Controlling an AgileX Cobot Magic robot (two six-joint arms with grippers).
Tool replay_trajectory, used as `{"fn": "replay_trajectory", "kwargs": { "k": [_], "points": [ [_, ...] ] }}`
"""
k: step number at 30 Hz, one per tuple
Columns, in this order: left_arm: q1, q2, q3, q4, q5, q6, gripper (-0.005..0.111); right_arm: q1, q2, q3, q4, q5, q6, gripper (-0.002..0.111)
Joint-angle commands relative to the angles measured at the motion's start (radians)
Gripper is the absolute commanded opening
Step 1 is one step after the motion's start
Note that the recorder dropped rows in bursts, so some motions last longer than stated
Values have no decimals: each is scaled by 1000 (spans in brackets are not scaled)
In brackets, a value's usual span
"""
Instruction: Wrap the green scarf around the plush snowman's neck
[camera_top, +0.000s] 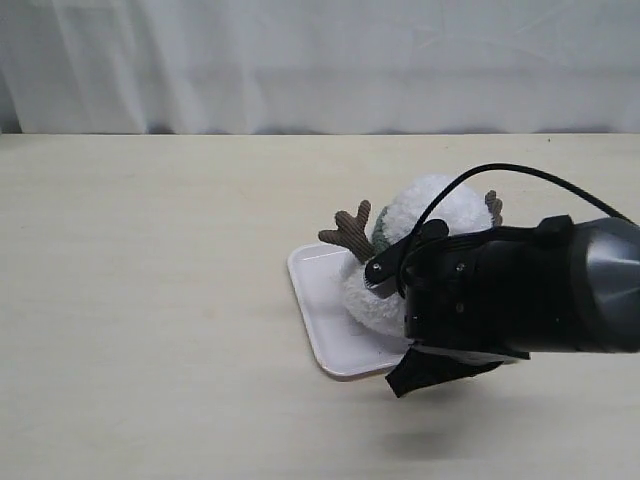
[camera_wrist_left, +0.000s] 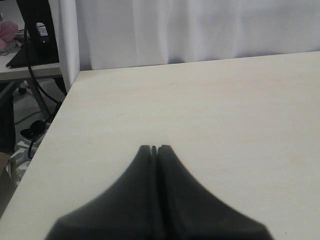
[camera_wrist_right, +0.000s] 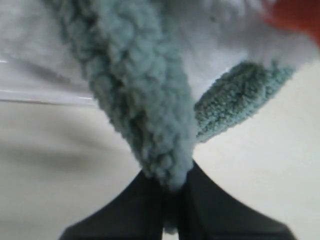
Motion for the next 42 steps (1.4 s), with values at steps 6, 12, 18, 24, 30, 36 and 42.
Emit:
{"fn": "replay_trajectory", "kwargs": {
  "k": [6, 12, 18, 24, 30, 36, 42],
  "points": [
    [1, -2, 3, -2, -12, -2, 0, -3, 23, 8, -9, -35, 10, 8],
    [1, -2, 3, -2, -12, -2, 0, -3, 22, -41, 134, -1, -123, 38],
    [1, -2, 3, -2, -12, -2, 0, -3, 22, -121, 220, 162, -191, 60],
    [1, -2, 3, -2, -12, -2, 0, -3, 14, -133, 223, 283, -222, 62],
    [1, -2, 3, -2, -12, -2, 0, -23, -106, -117, 231, 197, -223, 62],
    [1, -2, 3, -2, -12, -2, 0, -125, -225, -24, 242, 9, -207, 62],
    [1, -2, 3, -2, -12, -2, 0, -261, -269, 94, 241, -207, -169, 62]
  ]
}}
